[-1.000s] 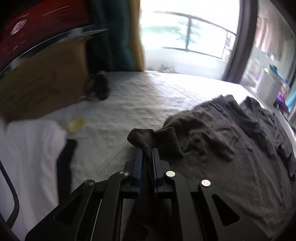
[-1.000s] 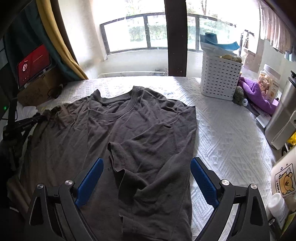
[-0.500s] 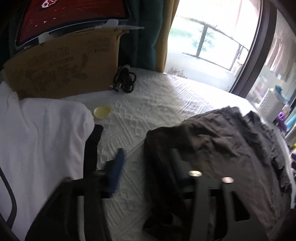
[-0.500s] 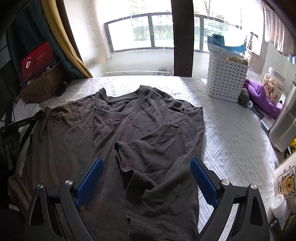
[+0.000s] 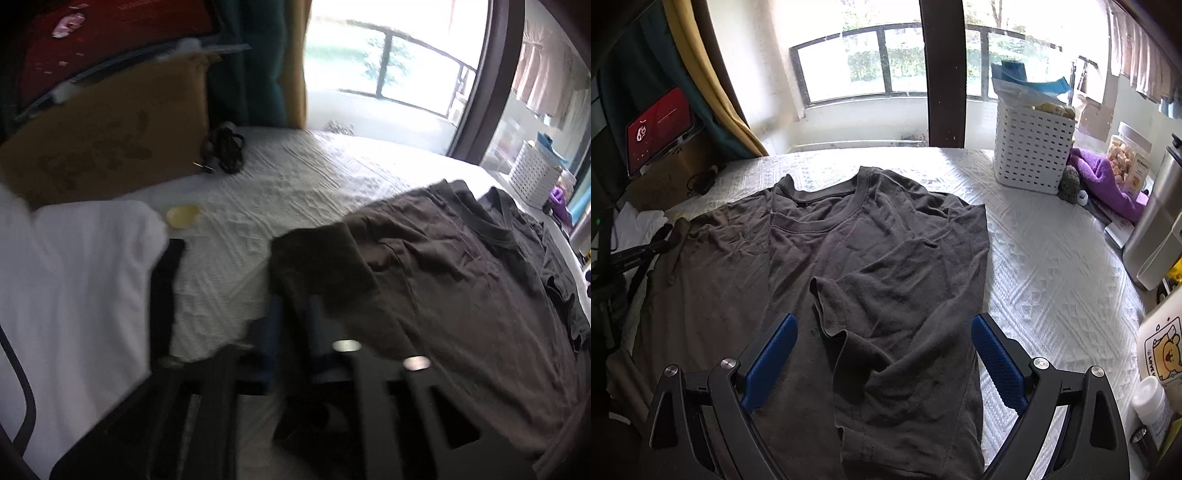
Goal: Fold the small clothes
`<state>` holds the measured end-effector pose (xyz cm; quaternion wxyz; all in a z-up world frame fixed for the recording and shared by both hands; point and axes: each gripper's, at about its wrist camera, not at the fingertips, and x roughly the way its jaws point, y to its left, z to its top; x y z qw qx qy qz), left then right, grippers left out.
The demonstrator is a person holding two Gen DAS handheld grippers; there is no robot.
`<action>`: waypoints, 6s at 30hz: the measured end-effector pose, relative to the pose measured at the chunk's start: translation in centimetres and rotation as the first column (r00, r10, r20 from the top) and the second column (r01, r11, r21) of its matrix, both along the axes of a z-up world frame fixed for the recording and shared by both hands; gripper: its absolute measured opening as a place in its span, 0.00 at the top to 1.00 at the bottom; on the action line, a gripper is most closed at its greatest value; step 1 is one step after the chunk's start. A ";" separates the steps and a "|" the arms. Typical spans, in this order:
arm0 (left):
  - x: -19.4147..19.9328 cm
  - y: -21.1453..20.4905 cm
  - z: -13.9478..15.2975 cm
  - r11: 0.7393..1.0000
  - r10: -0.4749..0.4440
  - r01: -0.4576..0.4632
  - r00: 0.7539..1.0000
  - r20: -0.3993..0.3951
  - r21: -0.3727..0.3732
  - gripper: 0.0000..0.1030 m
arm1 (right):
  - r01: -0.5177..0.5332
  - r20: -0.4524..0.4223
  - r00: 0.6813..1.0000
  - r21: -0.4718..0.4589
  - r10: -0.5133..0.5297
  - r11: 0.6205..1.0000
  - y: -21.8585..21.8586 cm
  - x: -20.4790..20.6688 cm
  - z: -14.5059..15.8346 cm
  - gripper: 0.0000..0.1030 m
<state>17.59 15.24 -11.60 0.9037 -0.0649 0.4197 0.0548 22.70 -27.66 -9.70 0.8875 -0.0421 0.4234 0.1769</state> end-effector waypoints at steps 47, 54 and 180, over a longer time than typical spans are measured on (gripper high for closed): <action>-10.2 -2.1 1.8 0.998 0.058 -0.056 0.995 -0.079 0.024 0.52 | -0.059 0.010 0.998 0.024 0.059 0.998 1.6 -1.2 -0.4 0.07; -4.8 0.6 3.4 1.000 0.011 -0.012 1.000 0.027 0.010 0.37 | -0.019 0.003 1.000 0.044 0.019 0.999 0.4 -0.9 -0.7 0.07; -10.1 -14.0 0.9 0.766 -0.642 0.635 0.763 -0.079 -0.098 0.92 | 0.031 0.041 0.999 0.117 -0.036 0.993 0.6 -4.5 0.9 0.07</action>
